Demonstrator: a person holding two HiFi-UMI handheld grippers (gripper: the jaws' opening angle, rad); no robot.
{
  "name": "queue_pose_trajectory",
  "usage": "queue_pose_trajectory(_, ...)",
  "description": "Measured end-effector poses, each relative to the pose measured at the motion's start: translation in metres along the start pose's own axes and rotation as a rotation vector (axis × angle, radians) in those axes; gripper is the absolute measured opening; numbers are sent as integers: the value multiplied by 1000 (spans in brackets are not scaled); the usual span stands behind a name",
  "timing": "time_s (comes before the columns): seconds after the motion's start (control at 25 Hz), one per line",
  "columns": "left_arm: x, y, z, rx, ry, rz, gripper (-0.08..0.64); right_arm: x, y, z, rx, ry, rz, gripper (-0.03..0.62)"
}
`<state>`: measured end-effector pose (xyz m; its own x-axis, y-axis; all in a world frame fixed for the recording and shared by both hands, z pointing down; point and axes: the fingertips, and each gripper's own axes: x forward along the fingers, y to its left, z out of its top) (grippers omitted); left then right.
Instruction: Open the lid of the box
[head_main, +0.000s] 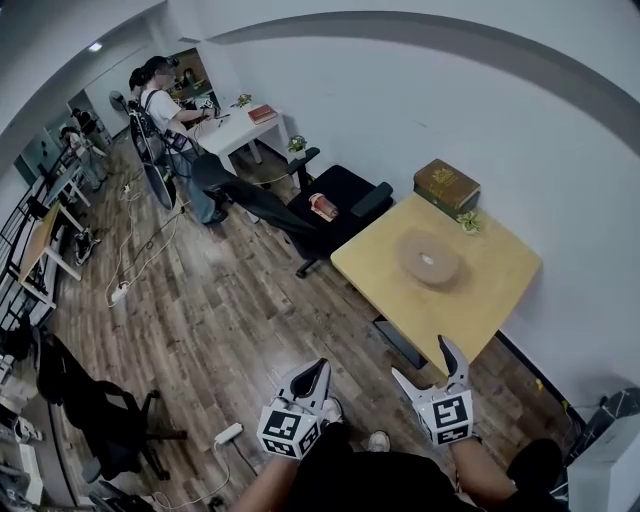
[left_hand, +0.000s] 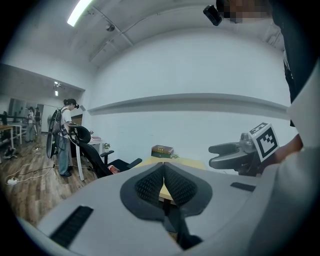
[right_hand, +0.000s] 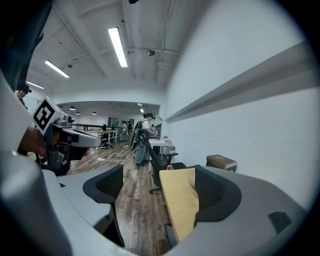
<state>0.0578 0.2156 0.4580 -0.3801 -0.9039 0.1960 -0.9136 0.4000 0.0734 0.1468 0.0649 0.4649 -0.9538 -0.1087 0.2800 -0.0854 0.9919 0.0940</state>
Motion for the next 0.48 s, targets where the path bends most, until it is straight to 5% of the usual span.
queue_pose_trajectory(0.48, 75, 45, 2, -7, 19, -74, 21, 68, -29, 5, 10, 38, -34, 451)
